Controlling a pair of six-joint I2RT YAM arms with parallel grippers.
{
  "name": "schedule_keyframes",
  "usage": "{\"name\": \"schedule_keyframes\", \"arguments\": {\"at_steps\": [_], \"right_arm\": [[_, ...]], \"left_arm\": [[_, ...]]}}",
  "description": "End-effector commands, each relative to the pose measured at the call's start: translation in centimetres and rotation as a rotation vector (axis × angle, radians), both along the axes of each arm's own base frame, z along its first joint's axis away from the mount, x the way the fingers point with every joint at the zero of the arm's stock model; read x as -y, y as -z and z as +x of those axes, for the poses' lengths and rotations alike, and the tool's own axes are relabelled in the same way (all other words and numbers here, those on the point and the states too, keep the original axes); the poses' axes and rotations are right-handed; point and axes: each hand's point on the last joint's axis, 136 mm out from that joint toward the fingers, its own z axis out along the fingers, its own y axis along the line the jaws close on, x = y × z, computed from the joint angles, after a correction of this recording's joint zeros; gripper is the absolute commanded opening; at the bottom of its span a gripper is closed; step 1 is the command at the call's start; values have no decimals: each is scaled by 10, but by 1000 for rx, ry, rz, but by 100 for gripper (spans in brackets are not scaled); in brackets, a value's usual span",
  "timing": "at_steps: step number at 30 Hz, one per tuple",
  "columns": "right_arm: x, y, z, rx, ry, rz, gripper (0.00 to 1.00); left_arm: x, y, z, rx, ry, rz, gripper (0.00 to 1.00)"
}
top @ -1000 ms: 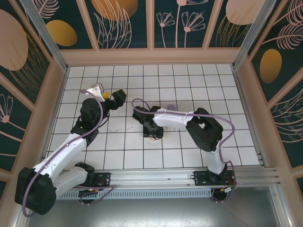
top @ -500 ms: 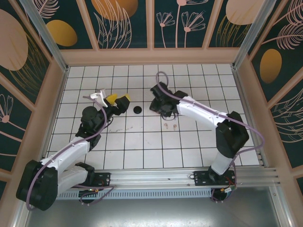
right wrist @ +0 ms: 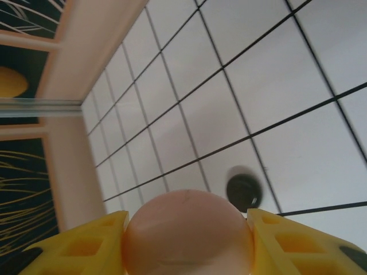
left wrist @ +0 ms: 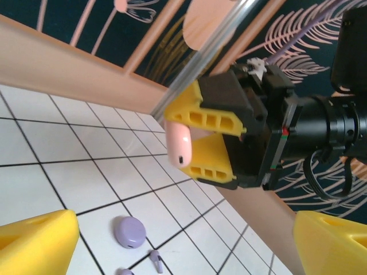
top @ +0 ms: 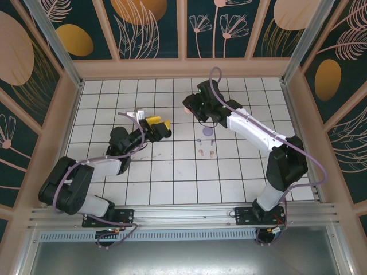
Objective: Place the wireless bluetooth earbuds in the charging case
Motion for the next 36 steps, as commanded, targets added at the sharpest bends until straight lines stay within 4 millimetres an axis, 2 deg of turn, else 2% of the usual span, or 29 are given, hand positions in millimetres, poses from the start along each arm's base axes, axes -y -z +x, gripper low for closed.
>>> {"name": "schedule_keyframes", "arguments": {"at_steps": [1,8,13,15,16,28,36], "right_arm": [[-13,-38,0,38,-2,158,37],[-26,-42,-7,22,-24,210,37],[-40,-43,-16,17,-52,216,36],[-44,-41,-19,13,-60,212,36],[-46,-40,-21,12,-65,213,36],[-59,-36,-28,5,-96,194,36],[-61,-31,-30,-3,-98,185,36]], "left_arm": [[12,-31,-5,112,65,-61,94],[27,-27,7,115,111,-82,81],[37,-25,16,121,141,-86,57],[40,-27,18,130,151,-86,43],[42,-22,21,120,154,-81,40],[45,-18,33,122,136,-67,43],[45,-22,36,132,121,-71,36]]}}
